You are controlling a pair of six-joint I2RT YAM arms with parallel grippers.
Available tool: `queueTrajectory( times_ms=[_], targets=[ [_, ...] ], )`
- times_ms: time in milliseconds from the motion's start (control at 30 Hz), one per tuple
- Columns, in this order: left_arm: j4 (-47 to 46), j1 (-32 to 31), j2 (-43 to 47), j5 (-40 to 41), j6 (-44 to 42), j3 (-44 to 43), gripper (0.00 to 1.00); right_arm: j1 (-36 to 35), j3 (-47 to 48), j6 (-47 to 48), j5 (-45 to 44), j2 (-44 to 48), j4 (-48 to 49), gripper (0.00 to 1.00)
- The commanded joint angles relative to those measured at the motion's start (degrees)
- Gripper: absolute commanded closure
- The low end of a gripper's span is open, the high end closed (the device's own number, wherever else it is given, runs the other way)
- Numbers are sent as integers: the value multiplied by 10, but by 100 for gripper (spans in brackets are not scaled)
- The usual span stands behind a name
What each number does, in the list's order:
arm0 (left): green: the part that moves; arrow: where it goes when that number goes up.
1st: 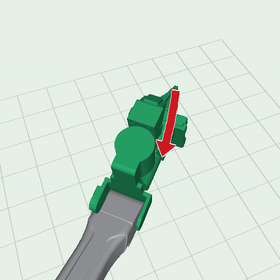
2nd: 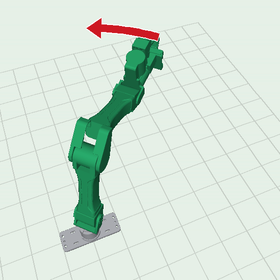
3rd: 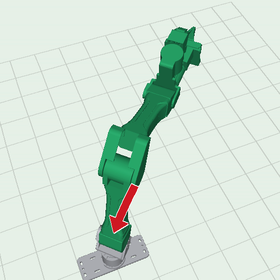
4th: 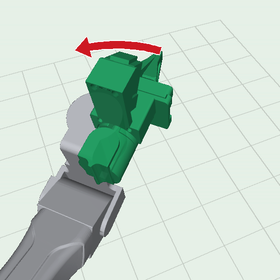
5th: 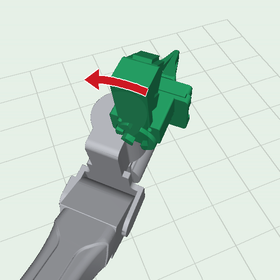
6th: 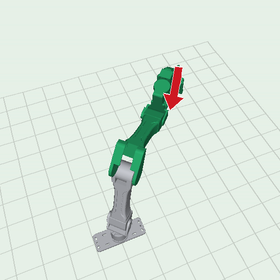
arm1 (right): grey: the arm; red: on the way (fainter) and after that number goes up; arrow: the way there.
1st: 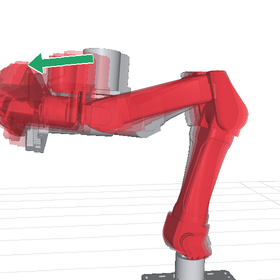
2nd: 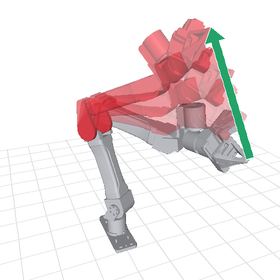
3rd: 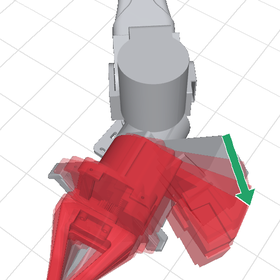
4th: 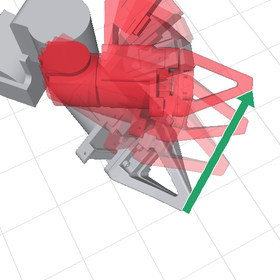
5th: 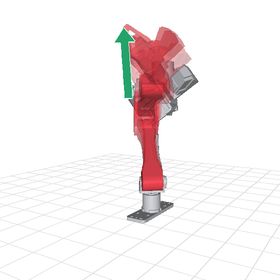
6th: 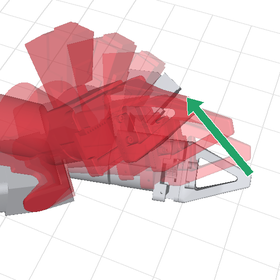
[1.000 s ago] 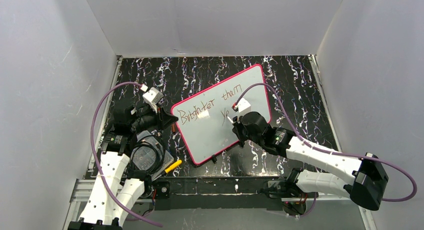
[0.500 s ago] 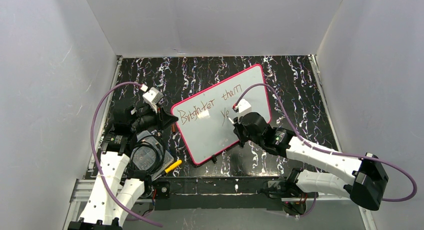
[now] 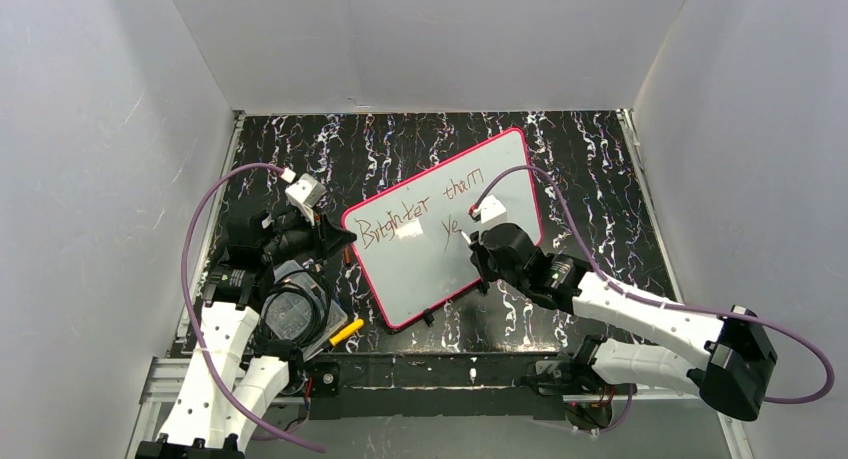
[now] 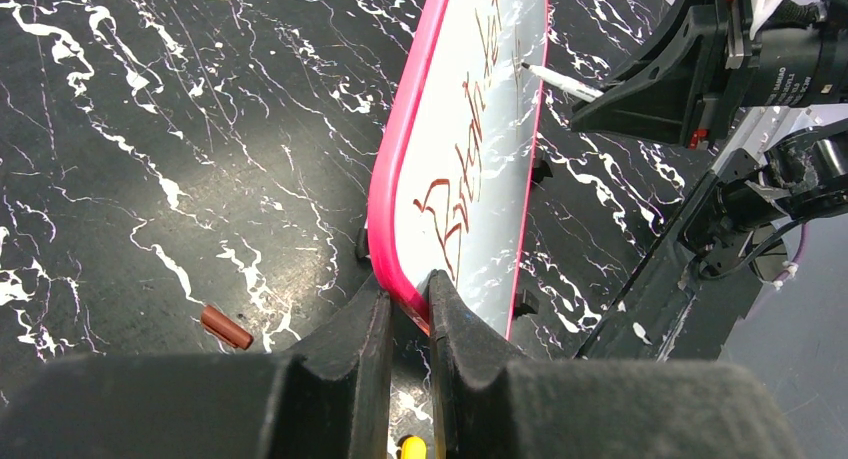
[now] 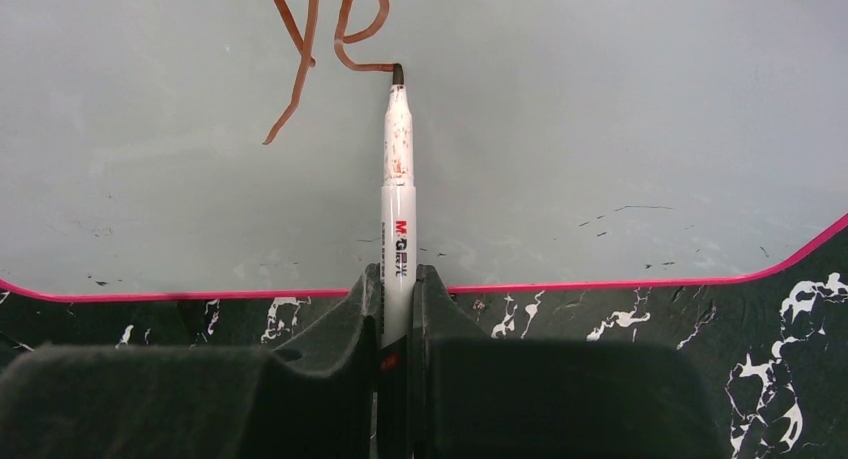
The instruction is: Write a sentence on the whiteboard
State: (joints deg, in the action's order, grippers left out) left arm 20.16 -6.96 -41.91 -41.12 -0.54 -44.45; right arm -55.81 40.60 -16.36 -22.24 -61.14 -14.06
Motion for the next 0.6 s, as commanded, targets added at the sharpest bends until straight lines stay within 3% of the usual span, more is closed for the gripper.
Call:
queueTrajectory(
  times_ms=[0, 133, 567],
  targets=[
    [6, -2, 1, 10, -49, 10, 100, 9, 1, 3, 1, 38, 31, 99],
    [5, -2, 0, 8, -48, 9, 100, 9, 2, 11, -22, 68, 37, 99],
    [5, -2, 2, 7, -48, 10, 100, 15, 36, 48, -25, 6, 65, 99]
  ],
)
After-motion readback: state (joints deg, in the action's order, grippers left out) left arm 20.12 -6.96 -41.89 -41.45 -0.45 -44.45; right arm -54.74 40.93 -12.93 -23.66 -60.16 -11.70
